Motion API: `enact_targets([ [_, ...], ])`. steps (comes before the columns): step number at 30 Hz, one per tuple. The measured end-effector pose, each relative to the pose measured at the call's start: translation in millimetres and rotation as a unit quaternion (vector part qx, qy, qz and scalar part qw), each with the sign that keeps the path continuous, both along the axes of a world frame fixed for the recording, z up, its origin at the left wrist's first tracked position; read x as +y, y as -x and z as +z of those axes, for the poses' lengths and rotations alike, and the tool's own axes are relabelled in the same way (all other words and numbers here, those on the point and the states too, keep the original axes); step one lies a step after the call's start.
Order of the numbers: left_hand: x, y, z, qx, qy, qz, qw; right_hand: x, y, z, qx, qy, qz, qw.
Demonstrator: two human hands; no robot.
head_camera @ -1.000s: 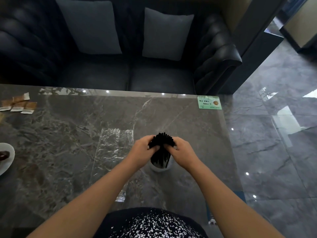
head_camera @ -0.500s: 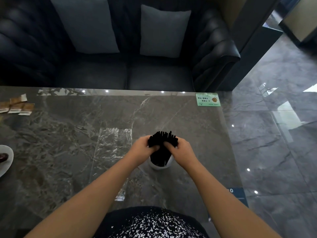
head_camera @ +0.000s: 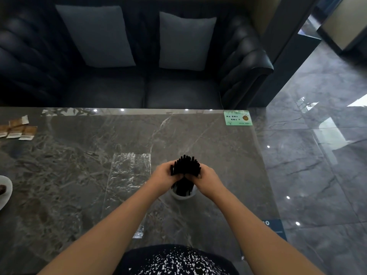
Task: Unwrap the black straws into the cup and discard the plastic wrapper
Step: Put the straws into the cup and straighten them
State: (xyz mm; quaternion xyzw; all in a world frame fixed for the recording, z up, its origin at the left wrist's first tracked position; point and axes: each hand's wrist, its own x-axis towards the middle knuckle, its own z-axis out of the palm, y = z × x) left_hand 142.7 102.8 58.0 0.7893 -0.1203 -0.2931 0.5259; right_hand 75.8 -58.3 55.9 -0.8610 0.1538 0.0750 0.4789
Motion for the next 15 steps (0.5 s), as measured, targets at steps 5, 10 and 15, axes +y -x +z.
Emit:
enact_targets([
  [5, -0.8, -0.6, 0.0, 0.000, -0.026, -0.002, 1.000, -0.6, -0.1, 0.3, -0.022, 0.013, 0.002, 1.000],
  [10, -7.4, 1.5, 3.5, -0.049, -0.071, -0.003, 0.996, 0.5, -1.6, 1.2, -0.004, 0.030, 0.011, 0.999],
  [15, -4.3, -1.3, 5.3, -0.045, -0.057, 0.000, 0.997, -0.8, 0.4, 0.9, -0.018, 0.017, -0.023, 0.999],
])
